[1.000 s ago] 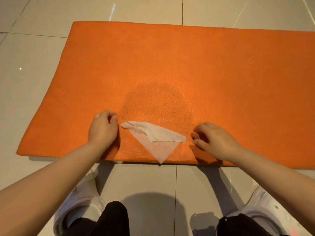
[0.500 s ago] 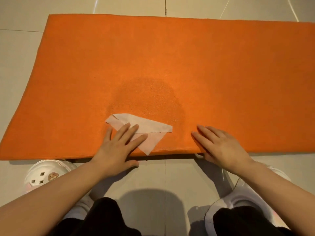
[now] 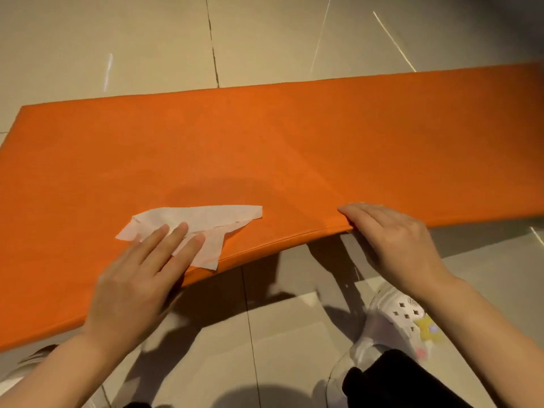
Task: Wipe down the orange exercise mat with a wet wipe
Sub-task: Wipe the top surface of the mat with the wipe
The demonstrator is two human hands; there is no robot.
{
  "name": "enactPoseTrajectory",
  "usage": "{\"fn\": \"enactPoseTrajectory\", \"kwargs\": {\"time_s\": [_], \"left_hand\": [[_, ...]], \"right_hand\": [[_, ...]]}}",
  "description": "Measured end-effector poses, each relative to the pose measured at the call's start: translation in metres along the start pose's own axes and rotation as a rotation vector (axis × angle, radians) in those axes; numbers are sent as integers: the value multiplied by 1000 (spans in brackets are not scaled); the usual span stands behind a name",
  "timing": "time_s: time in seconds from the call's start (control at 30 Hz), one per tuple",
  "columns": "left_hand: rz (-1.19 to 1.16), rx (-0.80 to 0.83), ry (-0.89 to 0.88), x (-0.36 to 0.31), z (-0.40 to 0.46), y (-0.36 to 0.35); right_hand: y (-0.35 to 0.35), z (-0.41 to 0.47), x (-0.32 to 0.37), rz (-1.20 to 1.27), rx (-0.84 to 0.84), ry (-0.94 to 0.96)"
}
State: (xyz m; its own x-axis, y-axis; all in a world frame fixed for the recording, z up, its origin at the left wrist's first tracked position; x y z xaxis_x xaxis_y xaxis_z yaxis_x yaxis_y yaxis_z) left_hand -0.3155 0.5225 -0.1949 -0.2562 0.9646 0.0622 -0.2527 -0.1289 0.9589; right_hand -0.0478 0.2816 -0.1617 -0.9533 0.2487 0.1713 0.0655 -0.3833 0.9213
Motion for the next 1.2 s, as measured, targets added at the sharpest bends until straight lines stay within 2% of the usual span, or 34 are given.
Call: {"fn": "enactPoseTrajectory", "kwargs": {"time_s": [0.17,0.3,0.4,0.5,0.63,0.67,0.73,0.83,0.93,1.1,1.2], "left_hand": [[-10,-43,-130,-59,37,-7],[3,61,-258,-87,76,-33],[0,326,-340,-110,87,-47],[-2,623,-277,-126,72,-65],[-47,759,-189,-114,55,-80],[-39,814,-194,-112,53,-84],[-31,901,-211,-110,49,-87],[-52,853,-202,-110,44,-90],[-153,736,-111,-101,40,-94],[-332,604,93,-77,53,-86],[-488,473,226,-68,55,-73]], "right_hand": [[27,-43,-36,-92,-52,-160],[8,-81,-70,-44,104,-387],[-16,-109,-82,32,244,-551],[-42,-128,-76,85,353,-644],[-57,-120,-71,176,405,-756],[-59,-110,-69,211,407,-751],[-64,-84,-56,249,431,-624],[-84,-43,-20,265,542,-347],[-110,-26,12,208,605,-183],[-131,-34,0,252,511,-231],[-127,-32,-7,340,534,-341]]}}
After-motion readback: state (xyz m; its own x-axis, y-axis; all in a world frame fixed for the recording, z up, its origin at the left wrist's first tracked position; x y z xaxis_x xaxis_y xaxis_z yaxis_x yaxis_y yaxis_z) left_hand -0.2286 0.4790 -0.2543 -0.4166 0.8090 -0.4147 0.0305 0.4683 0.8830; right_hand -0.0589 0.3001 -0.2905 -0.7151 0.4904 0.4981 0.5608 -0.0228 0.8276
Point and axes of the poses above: each hand's wrist, its own z-axis towards the middle knuckle, its own y-axis out of the back of the hand, x = y × z, the point moved 1 cm from there along z, towards the middle knuckle, and after that the axes turned 10 degrees about z, right-handed, at the moved point
